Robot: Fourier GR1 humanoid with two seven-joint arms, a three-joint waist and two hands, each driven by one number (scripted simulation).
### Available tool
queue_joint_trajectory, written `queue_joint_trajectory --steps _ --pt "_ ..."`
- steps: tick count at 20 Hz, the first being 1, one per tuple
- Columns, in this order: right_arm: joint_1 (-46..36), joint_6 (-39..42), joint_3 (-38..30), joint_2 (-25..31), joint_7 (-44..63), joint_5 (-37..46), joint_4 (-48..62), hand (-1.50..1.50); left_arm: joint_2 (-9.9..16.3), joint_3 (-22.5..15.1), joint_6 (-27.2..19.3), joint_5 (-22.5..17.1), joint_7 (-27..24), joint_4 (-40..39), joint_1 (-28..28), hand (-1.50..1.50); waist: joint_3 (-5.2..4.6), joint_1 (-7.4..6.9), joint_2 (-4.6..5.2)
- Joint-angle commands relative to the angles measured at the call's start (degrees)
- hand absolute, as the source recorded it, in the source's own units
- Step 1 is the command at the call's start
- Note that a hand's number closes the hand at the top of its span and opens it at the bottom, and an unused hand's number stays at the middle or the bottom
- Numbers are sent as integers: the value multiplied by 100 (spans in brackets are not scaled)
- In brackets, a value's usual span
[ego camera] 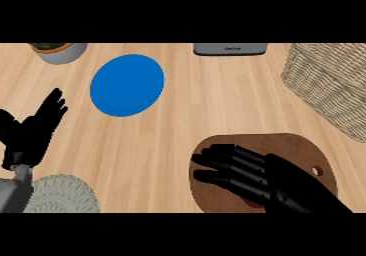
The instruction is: Pick the cupcake from the cutting board and place it in the basket
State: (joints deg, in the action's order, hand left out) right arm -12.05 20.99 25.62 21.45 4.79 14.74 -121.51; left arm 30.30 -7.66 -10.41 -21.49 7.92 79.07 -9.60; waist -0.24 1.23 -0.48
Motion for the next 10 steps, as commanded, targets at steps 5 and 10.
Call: queue_joint_trajectory --steps 5,10 --pt "-1321 1013 -1040 906 2667 206 -597 -150 -69 -43 84 58 -59 67 23 0 -6 -87 -3" --pt "-2019 2448 -1678 1630 3230 -1538 -50 -150 -35 5 48 90 137 126 -12 0 4 -143 4"
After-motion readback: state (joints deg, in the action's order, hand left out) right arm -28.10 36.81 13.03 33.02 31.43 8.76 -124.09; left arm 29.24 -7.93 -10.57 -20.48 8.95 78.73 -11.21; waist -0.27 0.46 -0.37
